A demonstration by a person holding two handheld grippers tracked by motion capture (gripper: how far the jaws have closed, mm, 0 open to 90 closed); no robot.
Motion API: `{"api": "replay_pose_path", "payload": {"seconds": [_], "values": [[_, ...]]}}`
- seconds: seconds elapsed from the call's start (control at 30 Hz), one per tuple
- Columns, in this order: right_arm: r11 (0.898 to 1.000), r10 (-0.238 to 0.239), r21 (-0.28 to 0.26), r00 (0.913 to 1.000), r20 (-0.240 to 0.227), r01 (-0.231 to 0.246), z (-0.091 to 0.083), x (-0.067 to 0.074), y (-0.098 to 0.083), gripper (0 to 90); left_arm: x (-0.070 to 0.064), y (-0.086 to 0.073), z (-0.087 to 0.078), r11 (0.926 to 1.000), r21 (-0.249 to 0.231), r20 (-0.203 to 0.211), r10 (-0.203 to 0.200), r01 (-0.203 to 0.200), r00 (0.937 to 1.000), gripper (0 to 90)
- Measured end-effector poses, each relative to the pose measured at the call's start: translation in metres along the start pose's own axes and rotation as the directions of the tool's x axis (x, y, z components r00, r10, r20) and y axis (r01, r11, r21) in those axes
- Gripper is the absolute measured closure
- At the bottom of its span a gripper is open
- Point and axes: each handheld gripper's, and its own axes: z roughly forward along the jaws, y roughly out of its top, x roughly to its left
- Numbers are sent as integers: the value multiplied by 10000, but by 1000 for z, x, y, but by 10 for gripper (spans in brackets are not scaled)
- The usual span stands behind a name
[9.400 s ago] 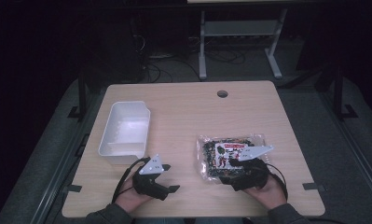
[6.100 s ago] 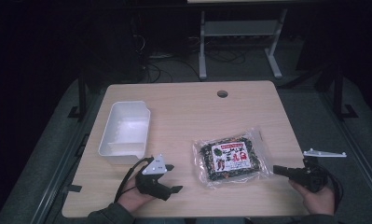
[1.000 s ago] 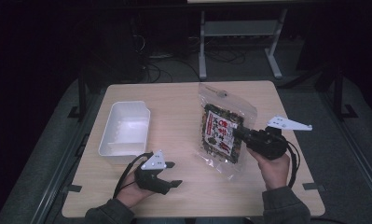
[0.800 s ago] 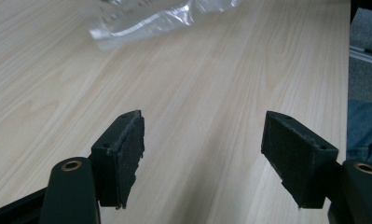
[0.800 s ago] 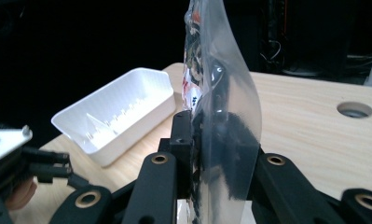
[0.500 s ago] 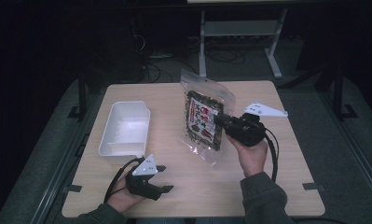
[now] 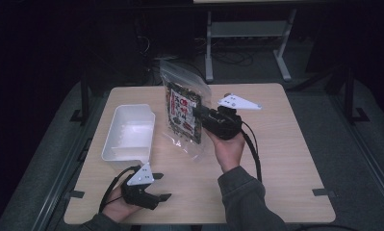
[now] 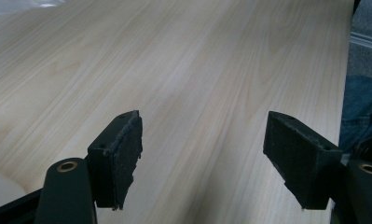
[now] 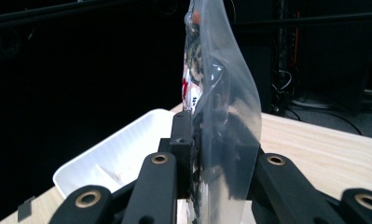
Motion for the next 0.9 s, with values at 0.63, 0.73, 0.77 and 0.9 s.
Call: {"api": "replay_pose_path", "payload": {"seconds": [0.63, 0.73, 0.77, 0.9], "values": [[9989, -151, -453, 9990, -418, 132, 54, 31, 23, 753, 3, -8, -11, 9999, 22, -230, -107, 107, 9997, 274], [9990, -162, -424, 9992, -371, 146, 65, 34, 26, 753, 3, -9, -11, 9999, -32, -243, -102, 102, 9997, 274], [9992, -120, -394, 9992, -370, 106, 68, 35, 26, 753, 3, -9, -12, 9999, -34, -235, -106, 106, 9997, 274], [9993, -40, -361, 9990, -440, 24, 81, 36, 26, 752, 3, -10, -12, 9999, 47, -211, -112, 113, 9997, 275]]}}
